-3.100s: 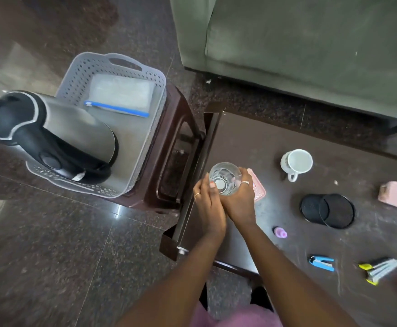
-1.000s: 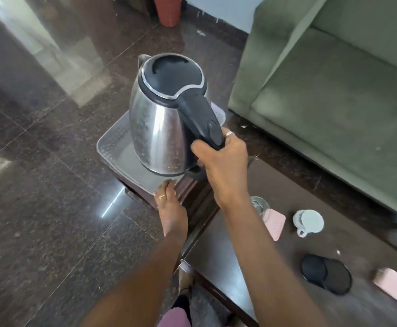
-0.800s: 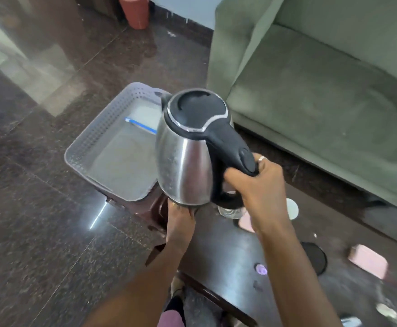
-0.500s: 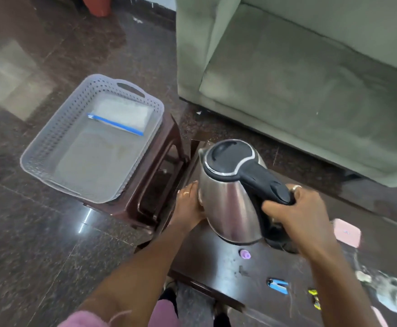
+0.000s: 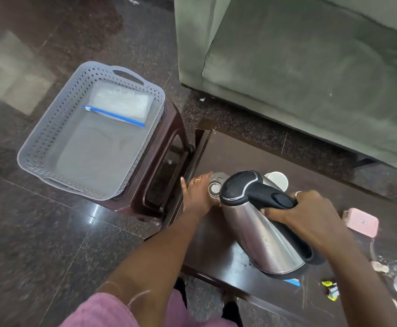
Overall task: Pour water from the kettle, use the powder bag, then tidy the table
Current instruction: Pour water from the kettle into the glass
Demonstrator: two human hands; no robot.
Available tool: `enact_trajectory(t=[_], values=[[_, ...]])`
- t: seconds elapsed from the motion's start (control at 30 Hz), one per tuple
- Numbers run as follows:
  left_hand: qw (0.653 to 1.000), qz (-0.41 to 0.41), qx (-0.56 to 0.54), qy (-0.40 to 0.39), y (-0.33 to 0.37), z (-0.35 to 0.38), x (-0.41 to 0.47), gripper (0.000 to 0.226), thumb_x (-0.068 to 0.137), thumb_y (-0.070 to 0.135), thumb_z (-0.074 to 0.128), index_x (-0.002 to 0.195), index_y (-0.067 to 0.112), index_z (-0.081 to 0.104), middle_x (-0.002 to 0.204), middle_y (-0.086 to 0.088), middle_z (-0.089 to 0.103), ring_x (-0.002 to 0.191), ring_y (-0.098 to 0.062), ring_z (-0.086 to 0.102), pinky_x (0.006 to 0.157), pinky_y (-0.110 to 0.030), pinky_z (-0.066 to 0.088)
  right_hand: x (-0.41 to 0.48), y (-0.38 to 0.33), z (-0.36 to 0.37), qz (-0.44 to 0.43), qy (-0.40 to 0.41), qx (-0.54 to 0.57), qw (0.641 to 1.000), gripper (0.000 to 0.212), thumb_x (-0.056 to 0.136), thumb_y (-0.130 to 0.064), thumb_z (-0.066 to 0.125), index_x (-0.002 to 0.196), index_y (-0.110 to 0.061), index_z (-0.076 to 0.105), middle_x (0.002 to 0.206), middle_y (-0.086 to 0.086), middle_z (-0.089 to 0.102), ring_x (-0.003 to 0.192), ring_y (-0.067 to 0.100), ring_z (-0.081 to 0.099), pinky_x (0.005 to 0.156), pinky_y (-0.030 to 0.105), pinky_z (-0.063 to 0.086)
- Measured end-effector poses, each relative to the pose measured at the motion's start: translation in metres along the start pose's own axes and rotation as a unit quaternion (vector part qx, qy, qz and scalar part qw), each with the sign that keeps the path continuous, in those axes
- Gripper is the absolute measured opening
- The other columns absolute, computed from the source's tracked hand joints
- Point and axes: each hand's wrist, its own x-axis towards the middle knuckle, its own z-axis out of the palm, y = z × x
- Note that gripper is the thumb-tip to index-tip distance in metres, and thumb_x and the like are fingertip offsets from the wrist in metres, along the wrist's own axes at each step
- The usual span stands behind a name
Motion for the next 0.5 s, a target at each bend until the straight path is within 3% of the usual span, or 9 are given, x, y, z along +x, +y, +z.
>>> enact_trajectory(t=[0.5], values=[[0.999, -0.040, 0.005, -0.007, 0.001, -0.008, -0.005, 0.085, 0.060, 0.046, 0.078, 0.132, 0.041, 0.034, 0.127, 0.012, 0.058, 0.129, -0.017, 0.043, 0.110, -0.055, -0.014, 0.023, -0.019, 0.015, 0.047, -0.042, -0.078, 0.995, 0.039, 0.063, -0.046, 0.070, 0.070, -0.010, 0.056, 0.067, 0.008, 0.057, 0.061, 0.022, 0.054, 0.048, 0.026, 0.033]])
